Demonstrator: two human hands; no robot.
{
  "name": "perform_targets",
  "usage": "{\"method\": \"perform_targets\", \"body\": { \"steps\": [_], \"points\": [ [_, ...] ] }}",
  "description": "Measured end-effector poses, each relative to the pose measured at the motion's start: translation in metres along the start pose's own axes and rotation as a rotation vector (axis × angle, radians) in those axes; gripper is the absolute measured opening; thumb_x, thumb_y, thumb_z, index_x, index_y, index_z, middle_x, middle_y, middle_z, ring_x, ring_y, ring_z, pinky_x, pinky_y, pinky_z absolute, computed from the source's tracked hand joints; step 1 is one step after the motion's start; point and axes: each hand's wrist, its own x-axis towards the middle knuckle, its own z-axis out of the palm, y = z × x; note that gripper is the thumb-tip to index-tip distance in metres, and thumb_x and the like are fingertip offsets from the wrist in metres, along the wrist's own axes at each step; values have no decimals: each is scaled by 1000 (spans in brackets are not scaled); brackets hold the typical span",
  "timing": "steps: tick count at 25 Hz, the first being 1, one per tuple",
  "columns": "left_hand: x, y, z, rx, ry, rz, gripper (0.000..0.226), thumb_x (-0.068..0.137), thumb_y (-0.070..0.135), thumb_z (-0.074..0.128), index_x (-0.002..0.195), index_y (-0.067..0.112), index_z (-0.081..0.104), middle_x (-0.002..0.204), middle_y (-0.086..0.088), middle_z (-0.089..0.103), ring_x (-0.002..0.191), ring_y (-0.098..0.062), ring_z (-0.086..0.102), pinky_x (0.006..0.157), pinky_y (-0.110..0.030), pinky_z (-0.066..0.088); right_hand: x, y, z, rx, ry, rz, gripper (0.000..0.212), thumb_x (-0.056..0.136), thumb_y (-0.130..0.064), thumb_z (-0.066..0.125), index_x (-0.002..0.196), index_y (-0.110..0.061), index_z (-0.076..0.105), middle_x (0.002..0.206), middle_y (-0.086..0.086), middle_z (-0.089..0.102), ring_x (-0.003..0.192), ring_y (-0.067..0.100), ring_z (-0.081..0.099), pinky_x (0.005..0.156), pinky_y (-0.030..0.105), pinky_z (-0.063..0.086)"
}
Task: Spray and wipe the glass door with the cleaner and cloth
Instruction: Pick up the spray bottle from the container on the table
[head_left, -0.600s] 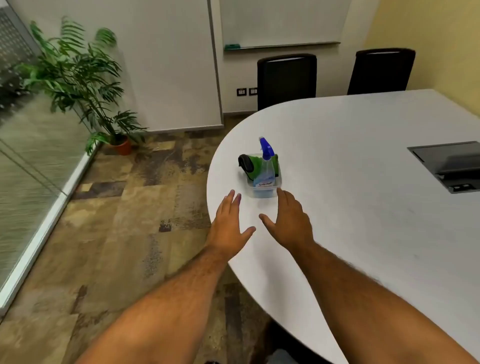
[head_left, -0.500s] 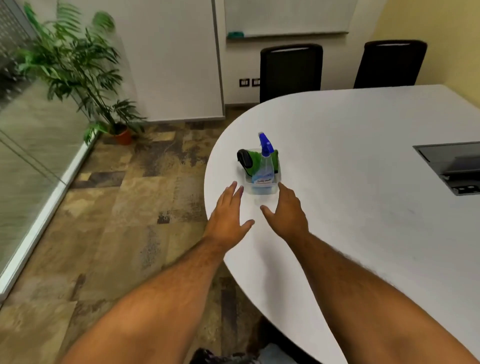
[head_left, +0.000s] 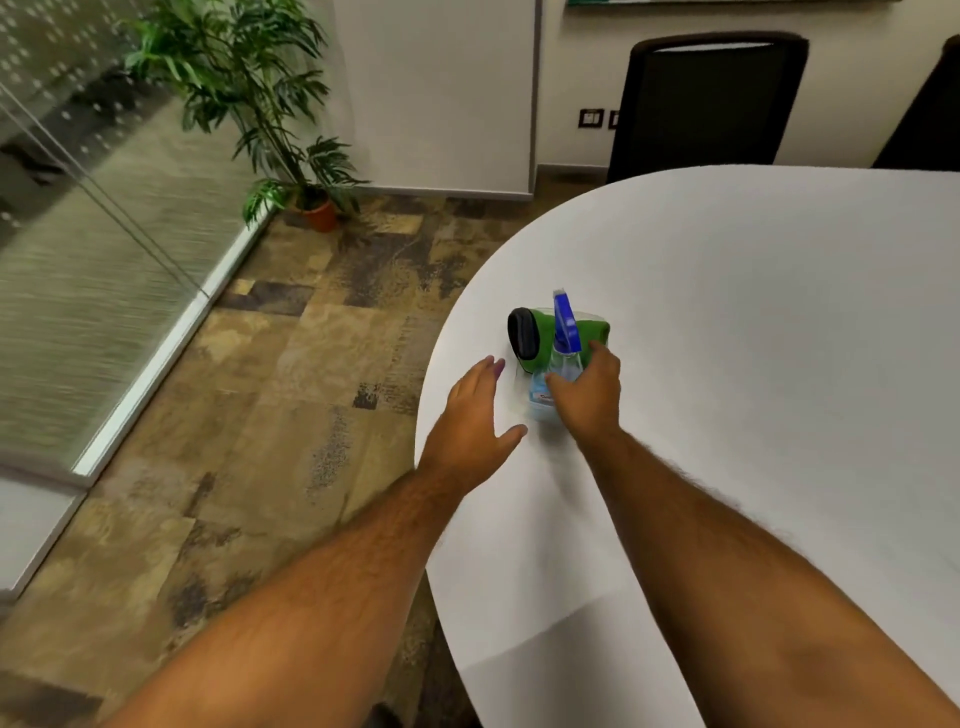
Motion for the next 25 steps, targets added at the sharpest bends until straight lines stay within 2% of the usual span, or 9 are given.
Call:
{"method": "perform_targets", "body": {
  "steps": [3,5,7,10,13,17,20,23,25],
  "points": [
    [7,-6,-1,16,0,-27,92,94,40,75,167,28,20,177,6,19,162,-16,21,127,-36,30,30,-2,-4,-60,-98,-38,55,84,-29,89,132,-14,66,125,6,68,114,32,70,99,49,60],
    [11,-9,-5,-8,8,-46,91,95,40,74,167,27,21,176,6,20,162,-16,22,129,-39,31,37,-6,-15,-84,-167,-72,45,89,-28,84,129,-14,68,116,3,71,110,31,72,90,39,57],
    [14,-8,-11,-52,23,-43,89,94,39,75,166,27,24,175,6,24,160,-16,26,128,-40,33,36,-12,-27,-72,-196,-92,45,95,-28,79,135,-13,64,120,5,71,113,31,69,88,33,50],
    [16,-9,-30,-112,44,-29,84,93,38,77,163,26,31,171,5,32,156,-16,34,126,-39,37,16,-40,-37,-43,-181,-185,48,98,-30,76,140,-13,59,130,7,69,114,27,66,88,29,49],
    [6,-14,-56,-195,69,-32,79,93,38,78,160,27,37,167,6,40,151,-14,41,118,-31,39,-31,-81,-31,43,-191,-296,43,99,-32,74,138,-19,59,126,-2,65,110,18,63,86,22,50],
    [-31,-28,-93,-438,118,-37,72,90,43,79,154,28,47,154,5,56,140,-13,53,117,-40,48,-107,-126,2,248,-331,-390,21,99,-30,74,118,-32,65,115,-6,75,107,14,72,92,27,58],
    [-78,-68,-139,-538,221,-26,58,81,50,82,133,32,64,128,10,74,120,-11,70,107,-48,58,-175,-159,49,444,-500,-313,19,102,-23,71,119,-16,70,111,11,78,106,21,77,93,35,63],
    [-138,-123,-193,-609,356,-44,37,79,33,88,112,32,72,111,8,80,109,-11,75,103,-45,60,-242,-190,104,535,-609,-256,23,101,-20,71,121,-10,69,116,23,75,110,35,76,103,53,60],
    [-190,-165,-229,-642,431,-77,39,78,21,90,112,29,71,111,5,80,109,-12,75,105,-44,60,-300,-217,146,576,-657,-258,30,94,-21,78,121,-14,67,111,32,70,104,39,75,103,62,57]
  ]
}}
